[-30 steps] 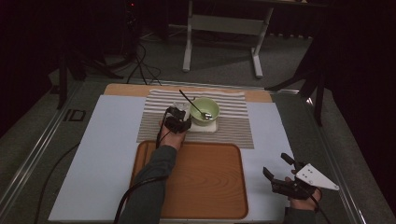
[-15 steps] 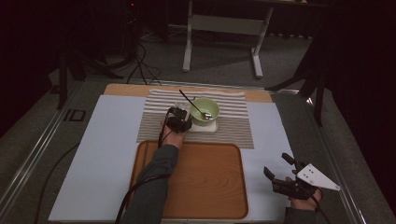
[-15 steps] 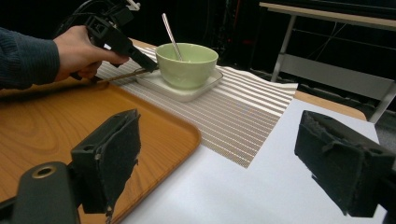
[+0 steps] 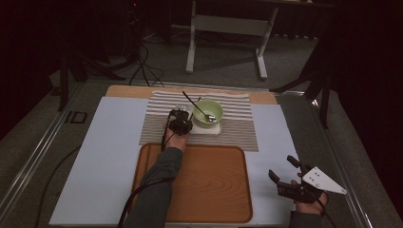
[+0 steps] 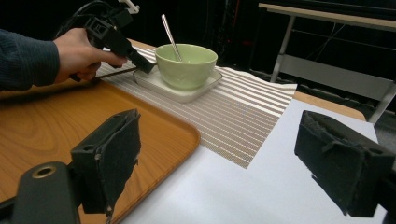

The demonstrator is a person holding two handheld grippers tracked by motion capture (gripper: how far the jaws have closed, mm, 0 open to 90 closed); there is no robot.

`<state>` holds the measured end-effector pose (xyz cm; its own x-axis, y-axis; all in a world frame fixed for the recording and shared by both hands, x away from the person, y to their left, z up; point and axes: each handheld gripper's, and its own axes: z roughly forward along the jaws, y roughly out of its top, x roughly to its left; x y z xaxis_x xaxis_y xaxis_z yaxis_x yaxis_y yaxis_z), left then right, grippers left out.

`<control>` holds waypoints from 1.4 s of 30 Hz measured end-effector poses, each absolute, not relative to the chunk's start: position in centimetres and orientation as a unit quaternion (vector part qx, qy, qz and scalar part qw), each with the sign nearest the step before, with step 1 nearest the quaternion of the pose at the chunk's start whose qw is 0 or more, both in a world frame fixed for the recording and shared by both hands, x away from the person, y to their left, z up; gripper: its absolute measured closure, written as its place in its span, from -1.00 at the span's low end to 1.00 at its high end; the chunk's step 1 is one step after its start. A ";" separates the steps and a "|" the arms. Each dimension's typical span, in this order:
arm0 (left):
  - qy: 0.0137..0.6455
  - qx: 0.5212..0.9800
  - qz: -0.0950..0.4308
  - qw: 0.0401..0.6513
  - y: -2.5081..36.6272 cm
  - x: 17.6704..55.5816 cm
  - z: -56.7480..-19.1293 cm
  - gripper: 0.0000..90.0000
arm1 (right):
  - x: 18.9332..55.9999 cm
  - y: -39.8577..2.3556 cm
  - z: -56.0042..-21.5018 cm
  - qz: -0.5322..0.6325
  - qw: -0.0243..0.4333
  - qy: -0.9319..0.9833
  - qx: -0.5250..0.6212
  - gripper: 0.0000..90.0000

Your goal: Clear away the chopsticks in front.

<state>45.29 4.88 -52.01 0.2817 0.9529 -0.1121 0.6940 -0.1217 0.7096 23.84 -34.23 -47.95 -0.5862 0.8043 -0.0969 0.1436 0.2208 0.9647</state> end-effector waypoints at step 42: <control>0.635 0.624 0.236 0.389 14.7 38.8 -45.9 0.88 | 23.7 -34.1 -47.9 0.527 0.318 0.714 0.333 -0.69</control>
